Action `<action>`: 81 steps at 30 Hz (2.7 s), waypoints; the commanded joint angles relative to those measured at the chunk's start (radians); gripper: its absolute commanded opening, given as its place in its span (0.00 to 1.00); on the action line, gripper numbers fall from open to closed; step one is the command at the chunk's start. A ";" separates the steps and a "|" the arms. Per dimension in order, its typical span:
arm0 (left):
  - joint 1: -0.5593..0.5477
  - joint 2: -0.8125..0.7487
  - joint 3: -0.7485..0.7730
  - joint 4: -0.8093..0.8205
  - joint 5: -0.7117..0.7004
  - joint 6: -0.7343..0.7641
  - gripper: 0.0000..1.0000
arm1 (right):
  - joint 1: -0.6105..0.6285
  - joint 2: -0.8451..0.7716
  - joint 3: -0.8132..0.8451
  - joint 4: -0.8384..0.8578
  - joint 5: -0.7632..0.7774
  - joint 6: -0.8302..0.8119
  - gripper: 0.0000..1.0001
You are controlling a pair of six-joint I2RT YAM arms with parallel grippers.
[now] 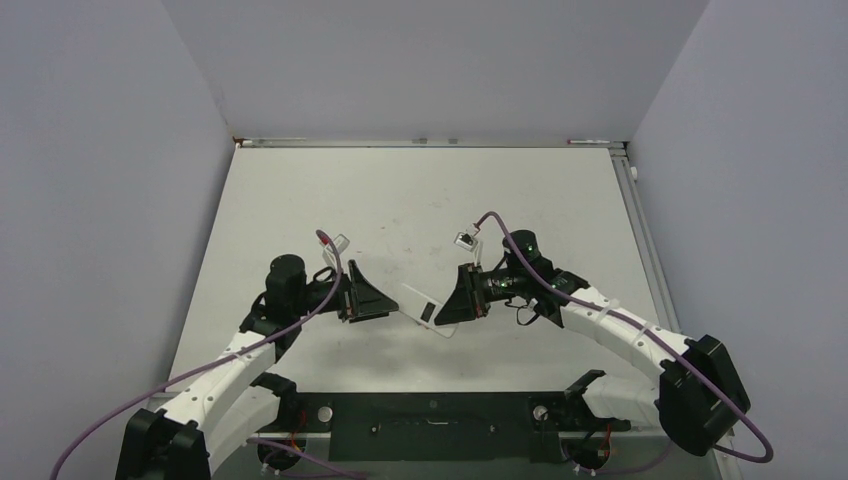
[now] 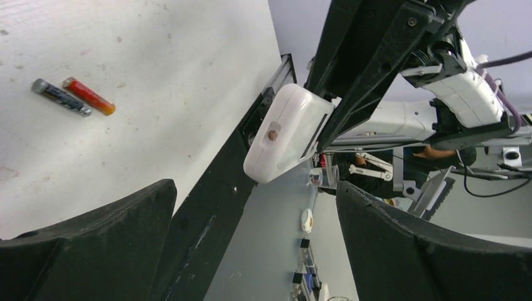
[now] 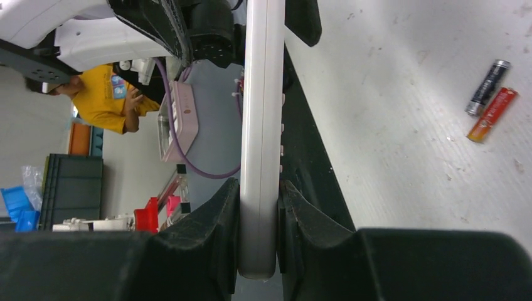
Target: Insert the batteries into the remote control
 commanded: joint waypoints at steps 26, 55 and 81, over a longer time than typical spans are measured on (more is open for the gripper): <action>-0.138 -0.095 0.026 0.191 0.138 -0.068 0.65 | 0.153 0.039 0.000 0.356 -0.138 0.154 0.09; -0.165 -0.159 -0.004 0.219 0.063 -0.088 0.00 | 0.149 0.032 0.024 0.247 -0.050 0.097 0.44; -0.151 -0.217 0.012 0.167 -0.116 -0.107 0.00 | 0.164 -0.326 -0.218 0.451 0.473 0.379 0.57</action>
